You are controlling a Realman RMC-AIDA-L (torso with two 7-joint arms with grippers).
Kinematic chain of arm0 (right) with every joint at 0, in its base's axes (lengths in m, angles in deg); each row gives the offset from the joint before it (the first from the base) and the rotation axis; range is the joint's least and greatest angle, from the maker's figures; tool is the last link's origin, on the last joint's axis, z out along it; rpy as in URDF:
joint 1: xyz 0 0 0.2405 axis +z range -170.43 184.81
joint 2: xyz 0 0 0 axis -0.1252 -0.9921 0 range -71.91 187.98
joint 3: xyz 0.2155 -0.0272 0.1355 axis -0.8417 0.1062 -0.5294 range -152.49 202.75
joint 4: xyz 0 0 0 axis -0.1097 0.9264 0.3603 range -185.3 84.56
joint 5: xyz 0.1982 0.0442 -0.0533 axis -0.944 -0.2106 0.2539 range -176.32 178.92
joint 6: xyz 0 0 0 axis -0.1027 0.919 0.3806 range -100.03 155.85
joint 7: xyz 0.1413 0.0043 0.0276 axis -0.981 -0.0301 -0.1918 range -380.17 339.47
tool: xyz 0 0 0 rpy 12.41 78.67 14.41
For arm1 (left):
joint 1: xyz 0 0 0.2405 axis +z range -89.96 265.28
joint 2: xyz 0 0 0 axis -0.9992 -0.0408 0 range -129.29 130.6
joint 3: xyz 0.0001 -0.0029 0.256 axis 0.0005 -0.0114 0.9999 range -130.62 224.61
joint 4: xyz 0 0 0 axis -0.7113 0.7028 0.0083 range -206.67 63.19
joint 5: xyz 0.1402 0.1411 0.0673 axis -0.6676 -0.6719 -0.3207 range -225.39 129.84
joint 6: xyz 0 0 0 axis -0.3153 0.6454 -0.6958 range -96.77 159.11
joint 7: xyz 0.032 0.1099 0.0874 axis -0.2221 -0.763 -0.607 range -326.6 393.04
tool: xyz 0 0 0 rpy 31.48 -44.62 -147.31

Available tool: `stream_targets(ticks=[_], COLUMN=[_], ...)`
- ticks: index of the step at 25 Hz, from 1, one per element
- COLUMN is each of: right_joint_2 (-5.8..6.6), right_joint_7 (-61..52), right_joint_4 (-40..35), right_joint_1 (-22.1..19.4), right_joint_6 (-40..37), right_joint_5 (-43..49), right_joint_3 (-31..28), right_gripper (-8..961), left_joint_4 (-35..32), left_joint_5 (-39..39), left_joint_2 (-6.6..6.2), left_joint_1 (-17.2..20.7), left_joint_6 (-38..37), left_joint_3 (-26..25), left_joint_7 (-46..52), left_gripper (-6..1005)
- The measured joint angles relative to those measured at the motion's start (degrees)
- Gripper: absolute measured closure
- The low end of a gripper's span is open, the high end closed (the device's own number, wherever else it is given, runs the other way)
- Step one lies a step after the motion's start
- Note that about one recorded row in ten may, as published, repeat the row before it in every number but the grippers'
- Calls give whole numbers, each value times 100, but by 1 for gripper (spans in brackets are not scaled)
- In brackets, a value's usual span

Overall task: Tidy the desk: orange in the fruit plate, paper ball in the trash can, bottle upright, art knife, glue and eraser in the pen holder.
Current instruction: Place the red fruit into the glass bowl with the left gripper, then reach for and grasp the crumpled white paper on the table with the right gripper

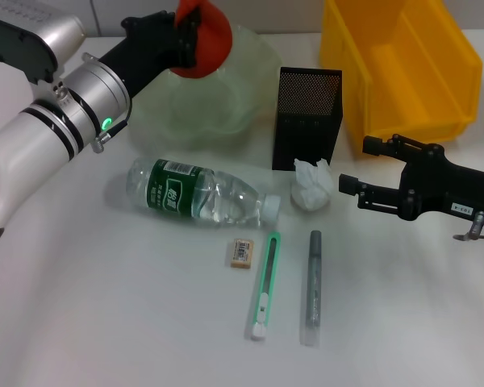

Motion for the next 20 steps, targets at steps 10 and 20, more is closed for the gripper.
stream_targets(ticks=[10,20], right_joint_2=[0,0], right_joint_7=[-1,-1], right_joint_4=[0,18], right_joint_1=[37,41], right_joint_6=[0,40], right_joint_5=[1,0], right_joint_3=[0,0], right_gripper=[172,174], left_joint_4=[11,11], left_joint_5=[-189,-189], left_joint_2=[0,0], left_joint_1=[-52,-51], left_joint_6=[132,101], left_joint_3=[-22,-44], left_joint_7=[-26,-20], left_gripper=[778,501])
